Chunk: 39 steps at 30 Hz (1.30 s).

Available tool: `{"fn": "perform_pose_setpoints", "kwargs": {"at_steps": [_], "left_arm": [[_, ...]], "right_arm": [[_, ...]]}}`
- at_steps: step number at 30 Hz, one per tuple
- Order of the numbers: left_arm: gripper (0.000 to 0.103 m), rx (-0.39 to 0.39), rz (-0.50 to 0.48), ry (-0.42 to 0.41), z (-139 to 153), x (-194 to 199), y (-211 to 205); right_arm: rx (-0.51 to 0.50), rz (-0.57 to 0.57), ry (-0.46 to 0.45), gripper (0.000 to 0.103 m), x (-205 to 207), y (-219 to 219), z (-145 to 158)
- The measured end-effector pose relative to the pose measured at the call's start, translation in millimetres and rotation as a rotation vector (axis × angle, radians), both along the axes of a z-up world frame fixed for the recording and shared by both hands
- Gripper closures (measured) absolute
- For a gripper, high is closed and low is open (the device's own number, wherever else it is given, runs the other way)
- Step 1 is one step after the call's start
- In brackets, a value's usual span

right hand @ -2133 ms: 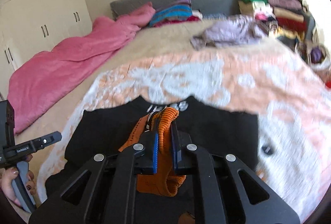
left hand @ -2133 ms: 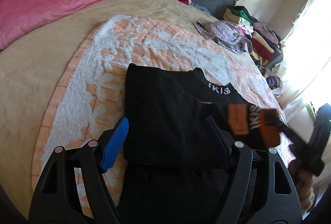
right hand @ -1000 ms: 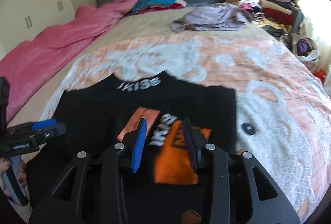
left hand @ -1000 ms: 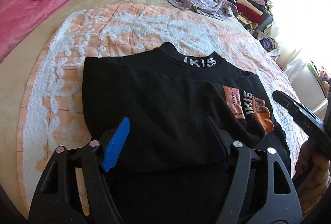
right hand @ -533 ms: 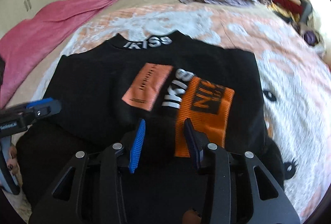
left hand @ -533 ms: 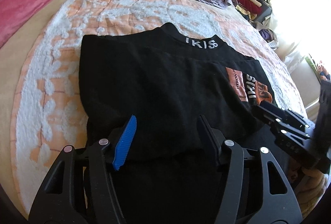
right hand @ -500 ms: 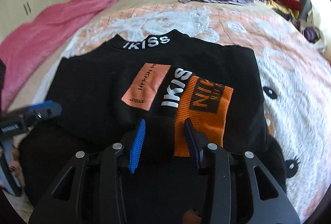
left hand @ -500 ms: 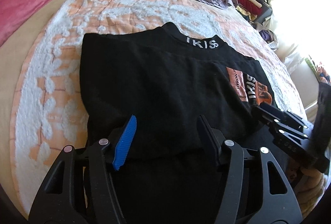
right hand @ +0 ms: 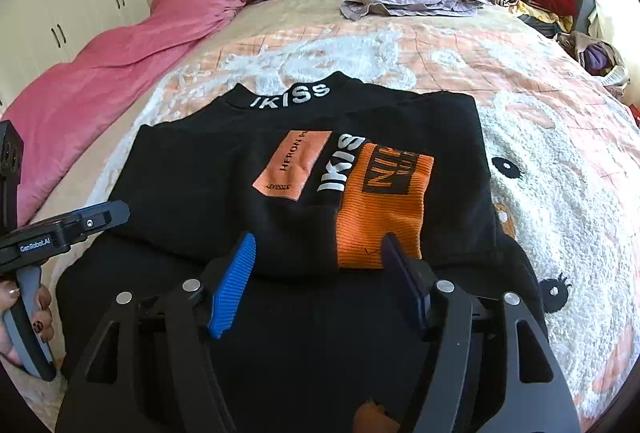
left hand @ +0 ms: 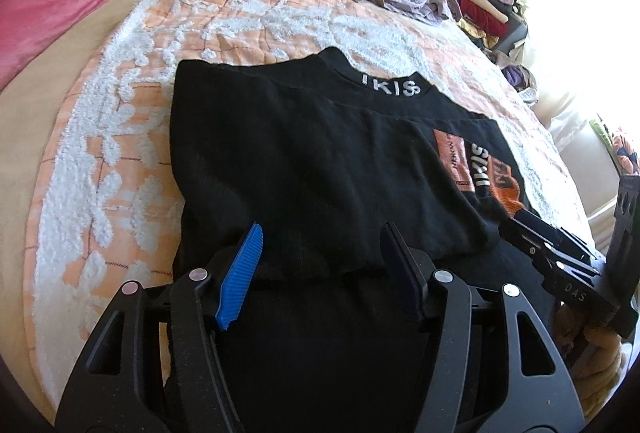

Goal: Fold small clothes

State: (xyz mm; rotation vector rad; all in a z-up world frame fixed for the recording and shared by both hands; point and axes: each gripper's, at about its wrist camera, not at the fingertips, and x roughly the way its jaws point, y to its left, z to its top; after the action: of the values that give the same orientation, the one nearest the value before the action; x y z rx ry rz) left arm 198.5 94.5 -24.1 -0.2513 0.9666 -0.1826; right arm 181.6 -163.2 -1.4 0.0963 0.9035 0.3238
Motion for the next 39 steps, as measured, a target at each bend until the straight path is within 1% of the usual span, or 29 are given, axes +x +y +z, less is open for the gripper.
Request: {"fn": "perform_pose_setpoints", "kwargs": {"at_steps": [1,3,5,6,7,8,9,10,11,12,14,18,20,24,29,35,39], "left_arm": [[0.05,-0.005,0.001,-0.008,3,-2,0],[0.05,-0.006,0.004,-0.015,6,-5,0],[0.049,-0.002,0.008,-0.022,10,-8,1],[0.046,-0.002,0.011,-0.026,11,-10,1],[0.044,-0.002,0.014,-0.031,13,-12,2],[0.044,-0.002,0.015,-0.033,15,-13,2],[0.044,-0.002,0.016,-0.035,16,-14,2],[0.044,-0.004,0.017,-0.037,18,-15,2],[0.04,-0.006,0.02,-0.043,20,-17,3],[0.035,-0.004,0.021,-0.045,21,-18,3],[0.032,0.004,0.022,-0.052,25,-21,4],[0.014,0.0,0.039,-0.07,32,-28,7],[0.01,-0.012,0.046,-0.074,34,-31,9],[0.01,0.004,0.066,-0.08,37,-36,12],[0.01,-0.01,0.084,-0.079,38,-44,18],[0.01,-0.001,0.094,-0.078,39,-57,24],[0.01,0.024,0.11,-0.078,40,-67,29]], "right_arm": [[0.002,-0.001,-0.002,0.038,-1,-1,1],[0.006,-0.006,-0.009,0.026,-3,-2,5],[0.018,-0.011,-0.022,0.026,-5,-4,9],[0.02,-0.014,-0.025,0.025,-6,-5,11],[0.018,-0.019,-0.03,0.022,-7,-6,14],[0.017,-0.023,-0.035,0.014,-8,-6,15],[0.017,-0.025,-0.042,0.013,-10,-8,18],[0.019,-0.026,-0.048,0.013,-10,-9,19],[0.02,-0.029,-0.052,0.013,-12,-10,21],[0.021,-0.031,-0.055,0.013,-14,-12,22],[0.024,-0.035,-0.061,0.013,-18,-15,25],[0.021,-0.041,-0.075,0.012,-26,-20,31],[0.022,-0.045,-0.079,0.012,-28,-21,34],[0.019,-0.051,-0.09,0.012,-33,-25,39],[0.01,-0.052,-0.099,0.012,-41,-30,43],[0.0,-0.055,-0.1,0.012,-51,-35,44],[-0.006,-0.055,-0.098,0.012,-57,-38,43]]}}
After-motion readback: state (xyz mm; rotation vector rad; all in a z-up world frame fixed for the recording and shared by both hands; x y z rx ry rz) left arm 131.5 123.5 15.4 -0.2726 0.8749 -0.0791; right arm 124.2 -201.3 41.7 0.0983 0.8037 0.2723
